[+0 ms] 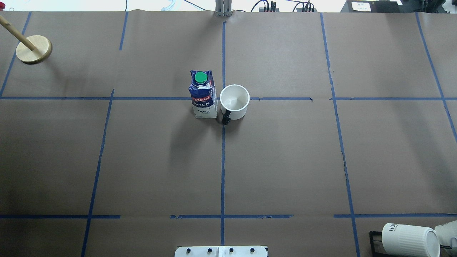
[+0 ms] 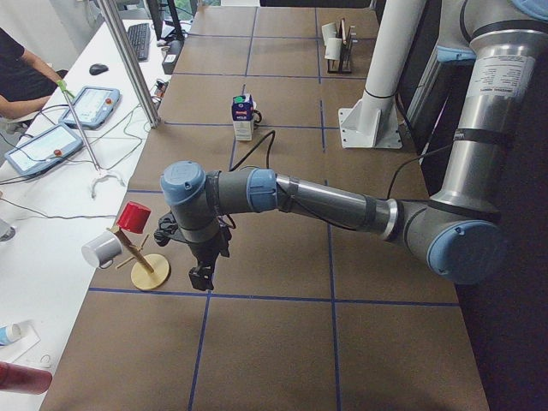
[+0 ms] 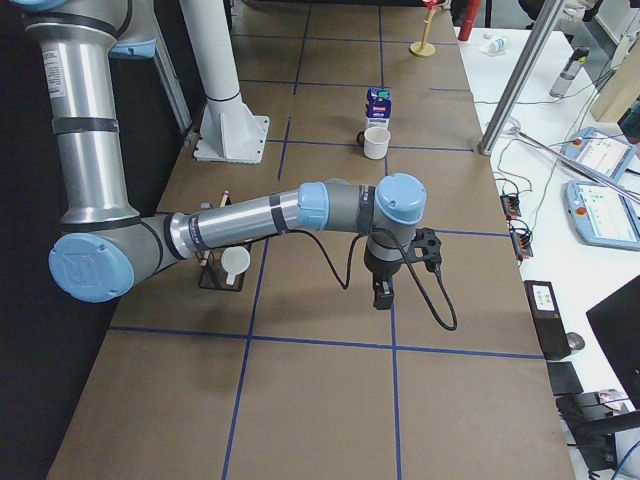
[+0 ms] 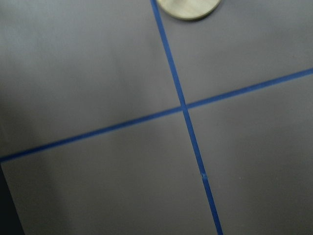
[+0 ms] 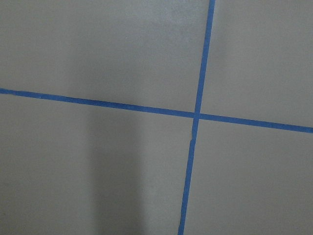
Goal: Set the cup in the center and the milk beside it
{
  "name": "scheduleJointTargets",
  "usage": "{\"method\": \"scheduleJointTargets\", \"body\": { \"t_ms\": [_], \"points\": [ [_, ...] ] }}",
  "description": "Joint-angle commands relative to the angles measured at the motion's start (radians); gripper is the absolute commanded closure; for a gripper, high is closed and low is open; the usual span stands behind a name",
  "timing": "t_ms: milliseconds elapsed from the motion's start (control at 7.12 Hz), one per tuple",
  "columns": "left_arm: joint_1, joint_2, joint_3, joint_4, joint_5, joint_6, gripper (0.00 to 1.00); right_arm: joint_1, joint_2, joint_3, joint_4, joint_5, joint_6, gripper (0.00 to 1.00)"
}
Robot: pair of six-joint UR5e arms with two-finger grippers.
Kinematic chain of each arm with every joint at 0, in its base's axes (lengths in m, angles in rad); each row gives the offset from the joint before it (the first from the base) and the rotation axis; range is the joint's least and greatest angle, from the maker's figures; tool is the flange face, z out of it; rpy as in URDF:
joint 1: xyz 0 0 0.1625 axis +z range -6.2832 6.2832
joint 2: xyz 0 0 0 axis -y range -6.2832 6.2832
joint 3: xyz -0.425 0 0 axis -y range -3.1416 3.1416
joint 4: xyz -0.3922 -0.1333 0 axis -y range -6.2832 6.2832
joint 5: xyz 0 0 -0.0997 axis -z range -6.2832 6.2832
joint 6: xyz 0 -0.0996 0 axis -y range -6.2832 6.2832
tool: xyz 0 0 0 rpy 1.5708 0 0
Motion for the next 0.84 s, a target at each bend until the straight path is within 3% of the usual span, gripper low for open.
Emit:
{"method": "scheduleJointTargets", "body": {
  "t_ms": [0, 702],
  "points": [
    [-0.001, 0.041, -0.041, -0.001, -0.049, -0.022, 0.0, -0.001, -0.002, 0.007, 0.0, -0.024, -0.006, 0.0],
    [-0.006, 0.066, -0.074, -0.003, -0.041, -0.022, 0.0, -0.002, -0.008, 0.001, 0.007, -0.027, -0.003, 0.0]
  ]
}}
